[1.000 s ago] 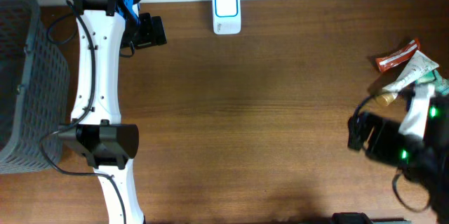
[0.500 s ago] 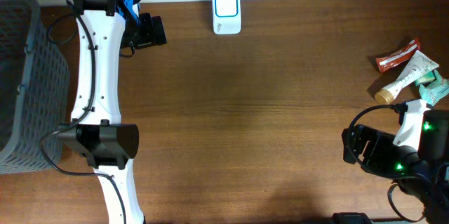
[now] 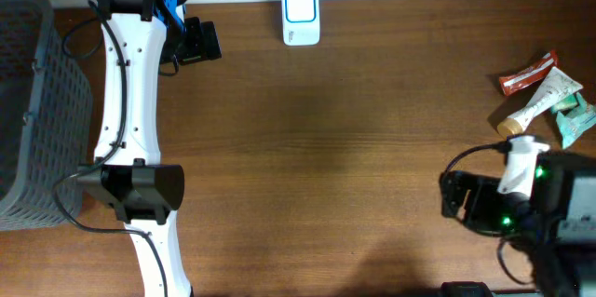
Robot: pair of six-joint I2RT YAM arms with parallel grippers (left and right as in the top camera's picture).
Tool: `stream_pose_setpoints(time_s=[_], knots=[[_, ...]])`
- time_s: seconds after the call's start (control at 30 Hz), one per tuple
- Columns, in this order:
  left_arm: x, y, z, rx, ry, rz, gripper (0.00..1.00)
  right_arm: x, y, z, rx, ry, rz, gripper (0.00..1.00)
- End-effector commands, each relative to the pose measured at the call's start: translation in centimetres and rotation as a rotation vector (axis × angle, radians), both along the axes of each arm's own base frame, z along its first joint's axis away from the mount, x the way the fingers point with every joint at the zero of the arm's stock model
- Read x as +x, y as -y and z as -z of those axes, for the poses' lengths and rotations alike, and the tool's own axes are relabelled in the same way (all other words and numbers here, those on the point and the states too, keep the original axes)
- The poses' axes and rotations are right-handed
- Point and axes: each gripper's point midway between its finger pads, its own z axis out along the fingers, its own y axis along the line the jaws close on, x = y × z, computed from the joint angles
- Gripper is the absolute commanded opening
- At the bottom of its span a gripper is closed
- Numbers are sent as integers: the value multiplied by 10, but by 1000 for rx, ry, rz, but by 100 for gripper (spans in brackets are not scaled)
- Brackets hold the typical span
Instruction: Scan the item barcode
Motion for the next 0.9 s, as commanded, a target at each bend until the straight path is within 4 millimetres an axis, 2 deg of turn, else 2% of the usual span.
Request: stream_pose_setpoints(time_s=[0.0,0.3,0.43,0.67,0.87], knots=[[-1,-1,-8,6,21,-1,99,-1,-24,10,-48,198,-238,99],[-1,-1,-8,6,21,-1,99,35,-25,51,-107,609,-242,99],[-1,-1,-8,6,21,-1,99,45,-26,59,-128,752,-241,99],[-1,-1,-8,6,22,-1,99,50,-23,54,-161,908,-224,99],[-1,-1,-8,6,22,-1,99,51,-17,53,-256,1015,-205,99]])
